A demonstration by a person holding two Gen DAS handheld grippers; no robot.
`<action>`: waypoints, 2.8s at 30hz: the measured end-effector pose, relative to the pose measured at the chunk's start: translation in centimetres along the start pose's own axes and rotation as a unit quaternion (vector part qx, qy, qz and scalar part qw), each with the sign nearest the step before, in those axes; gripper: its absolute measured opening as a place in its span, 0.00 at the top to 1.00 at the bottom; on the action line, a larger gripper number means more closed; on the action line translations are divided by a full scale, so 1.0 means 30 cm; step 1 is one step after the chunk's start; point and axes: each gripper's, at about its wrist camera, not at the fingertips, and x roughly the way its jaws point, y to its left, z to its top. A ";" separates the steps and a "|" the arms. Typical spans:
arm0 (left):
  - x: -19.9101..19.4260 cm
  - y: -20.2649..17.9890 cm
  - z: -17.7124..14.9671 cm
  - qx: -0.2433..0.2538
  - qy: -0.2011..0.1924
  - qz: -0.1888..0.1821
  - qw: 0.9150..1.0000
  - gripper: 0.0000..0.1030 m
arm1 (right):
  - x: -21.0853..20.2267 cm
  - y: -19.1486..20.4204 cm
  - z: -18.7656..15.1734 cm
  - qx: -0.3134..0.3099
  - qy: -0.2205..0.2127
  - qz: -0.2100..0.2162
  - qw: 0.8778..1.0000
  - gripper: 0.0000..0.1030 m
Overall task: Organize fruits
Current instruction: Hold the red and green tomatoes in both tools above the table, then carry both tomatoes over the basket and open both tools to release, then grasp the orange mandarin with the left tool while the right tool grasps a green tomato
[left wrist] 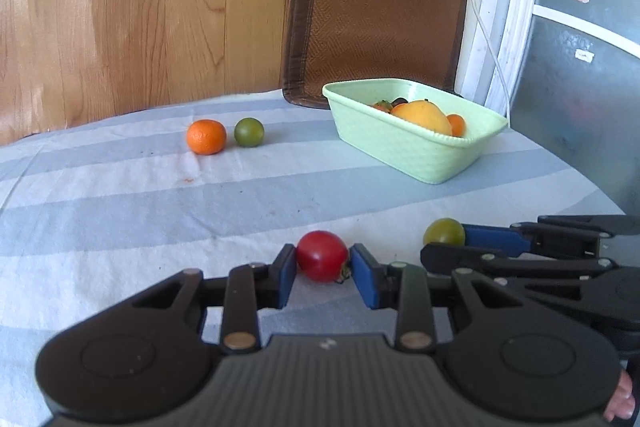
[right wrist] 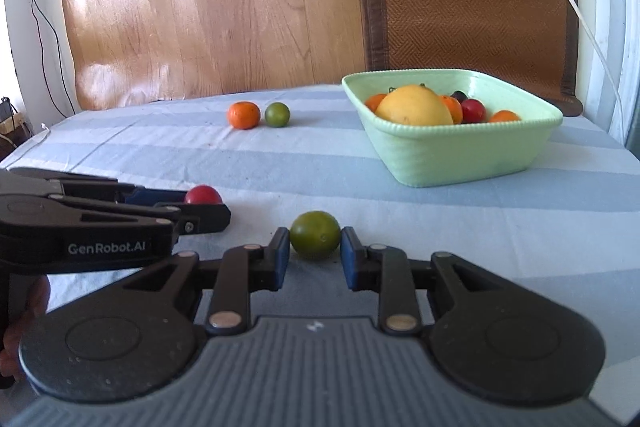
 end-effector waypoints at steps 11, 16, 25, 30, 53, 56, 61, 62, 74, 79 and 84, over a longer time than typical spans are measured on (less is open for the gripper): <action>-0.015 0.007 -0.009 -0.008 -0.004 0.012 1.000 0.54 | -0.018 -0.003 -0.014 -0.003 -0.008 -0.002 1.000 0.59; -0.001 -0.007 -0.005 0.003 0.001 0.015 1.000 0.57 | -0.010 -0.003 -0.011 0.001 -0.004 0.000 1.000 0.59; -0.001 -0.026 -0.002 0.019 -0.001 0.007 1.000 0.72 | -0.015 -0.009 -0.007 0.009 -0.005 0.005 1.000 0.72; 0.024 -0.037 0.096 0.008 -0.011 -0.031 0.999 0.72 | -0.058 -0.072 0.032 0.032 -0.058 0.000 0.998 0.72; 0.484 -0.167 0.481 0.004 0.013 -0.084 0.996 0.56 | 0.058 -0.372 0.157 0.057 -0.107 -0.072 0.990 0.70; 0.474 -0.177 0.479 0.005 0.008 -0.085 0.996 0.56 | 0.044 -0.384 0.155 0.066 -0.121 -0.072 0.988 0.70; 0.365 -0.116 0.509 -0.010 -0.023 -0.080 0.996 0.53 | 0.028 -0.402 0.153 0.081 -0.131 -0.064 0.986 0.70; 0.338 -0.096 0.519 -0.015 -0.028 -0.077 0.996 0.53 | 0.025 -0.404 0.154 0.083 -0.133 -0.063 0.986 0.70; -0.003 0.312 0.381 -0.095 -0.069 0.040 0.992 0.52 | -0.075 -0.396 0.149 0.140 -0.177 -0.039 0.973 0.69; 0.050 0.387 0.309 -0.103 -0.041 0.050 0.993 0.52 | -0.060 -0.222 0.185 0.071 -0.145 0.017 0.987 0.69; 0.154 0.389 0.296 -0.113 -0.025 0.018 0.993 0.52 | 0.111 -0.011 0.234 -0.039 -0.062 0.044 0.996 0.71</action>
